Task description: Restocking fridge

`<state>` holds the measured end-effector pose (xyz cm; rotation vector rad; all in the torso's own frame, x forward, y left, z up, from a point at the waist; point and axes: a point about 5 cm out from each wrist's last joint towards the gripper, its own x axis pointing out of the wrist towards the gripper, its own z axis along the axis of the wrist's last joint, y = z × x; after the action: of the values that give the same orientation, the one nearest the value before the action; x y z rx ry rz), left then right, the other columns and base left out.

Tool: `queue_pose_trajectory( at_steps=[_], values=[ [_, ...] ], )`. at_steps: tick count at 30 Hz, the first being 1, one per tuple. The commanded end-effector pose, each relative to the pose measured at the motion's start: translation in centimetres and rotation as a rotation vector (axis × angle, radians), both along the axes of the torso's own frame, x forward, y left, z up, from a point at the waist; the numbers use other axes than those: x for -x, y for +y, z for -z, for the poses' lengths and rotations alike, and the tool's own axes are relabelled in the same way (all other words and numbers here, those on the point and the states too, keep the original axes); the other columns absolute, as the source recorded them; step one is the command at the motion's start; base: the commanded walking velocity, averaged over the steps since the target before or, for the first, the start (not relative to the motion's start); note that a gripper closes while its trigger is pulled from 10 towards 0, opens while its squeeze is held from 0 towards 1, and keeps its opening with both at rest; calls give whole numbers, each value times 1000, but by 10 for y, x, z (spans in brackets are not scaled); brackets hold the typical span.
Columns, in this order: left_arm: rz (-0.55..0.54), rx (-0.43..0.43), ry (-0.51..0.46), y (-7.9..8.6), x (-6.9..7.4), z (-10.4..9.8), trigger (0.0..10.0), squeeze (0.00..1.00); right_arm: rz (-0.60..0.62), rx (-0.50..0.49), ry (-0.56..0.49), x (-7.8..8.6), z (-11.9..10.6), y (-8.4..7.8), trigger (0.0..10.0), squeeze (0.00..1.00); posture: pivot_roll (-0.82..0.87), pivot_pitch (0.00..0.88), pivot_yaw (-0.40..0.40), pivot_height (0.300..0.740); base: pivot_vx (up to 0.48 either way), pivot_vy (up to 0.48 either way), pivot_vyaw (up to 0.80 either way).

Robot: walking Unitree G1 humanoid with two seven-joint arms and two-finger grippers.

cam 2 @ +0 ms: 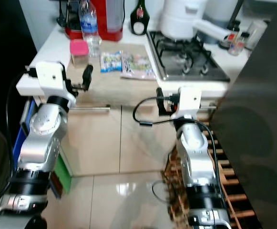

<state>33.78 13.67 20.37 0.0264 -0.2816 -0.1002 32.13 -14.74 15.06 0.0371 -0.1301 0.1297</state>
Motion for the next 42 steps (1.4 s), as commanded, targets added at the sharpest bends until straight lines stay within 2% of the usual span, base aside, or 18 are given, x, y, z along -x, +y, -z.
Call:
queue_pose_trajectory(
  at_steps=[1,5,9,10,11,12,14,18,22,24,27,33,35,38,42],
  values=[
    [24,-2,-21,-3,-2,-7,10000,0,-8,3,-33,1,-8,5,10000,0,-87,11,-37,740,454,0,0],
    [111,-25,-103,-21,-2,-28,10000,0,-3,5,-61,2,-14,6,10000,0,-92,11,-29,740,448,0,0],
    [124,-21,-128,-30,-4,-38,10000,0,-2,0,-66,2,-15,7,10000,0,-92,12,-24,740,445,0,0],
    [119,-20,-120,-33,-6,-40,10000,0,-2,1,-66,2,-15,7,10000,0,-94,14,-22,740,442,0,0],
    [129,23,-94,-38,-10,-41,10000,0,-2,0,-68,2,-16,8,10000,0,-94,14,-22,740,0,0,0],
    [129,23,-94,-38,-10,-41,10000,0,-2,0,-68,2,-16,8,10000,0,-94,14,-22,740,0,0,0],
    [133,77,-61,-43,-15,-43,10000,0,-2,0,-72,4,-17,9,10000,0,-101,15,-16,740,0,0,0],
    [119,84,-40,-44,-18,-39,10000,0,1,-3,-77,5,-19,9,10000,0,-105,17,-11,740,68,-97,0],
    [61,52,-14,-41,-22,-34,10000,0,0,-5,-76,7,-18,11,10000,0,-108,17,-6,740,320,-353,0],
    [-1,34,7,-37,-25,-32,10000,0,-1,-6,-75,7,-18,11,10000,0,-107,16,-6,740,337,-159,0],
    [-112,31,49,-23,-33,-30,10000,0,-12,-6,-69,7,-17,14,10000,0,-105,14,-5,740,0,0,0],
    [-122,16,73,-21,-41,-26,10000,0,-28,-1,-62,9,-15,18,10000,0,-103,18,-9,740,0,0,0],
    [-147,2,93,-18,-45,-23,10000,0,-33,0,-59,10,-14,19,10000,0,-103,20,-8,740,0,0,0],
    [-236,6,135,-5,-54,-18,10000,0,-38,-1,-55,12,-13,20,10000,0,-110,31,-4,740,0,0,0],
    [-245,-1,148,-1,-59,-18,10000,0,-37,-2,-52,14,-13,19,10000,0,-118,43,0,740,0,0,0]
  ],
)
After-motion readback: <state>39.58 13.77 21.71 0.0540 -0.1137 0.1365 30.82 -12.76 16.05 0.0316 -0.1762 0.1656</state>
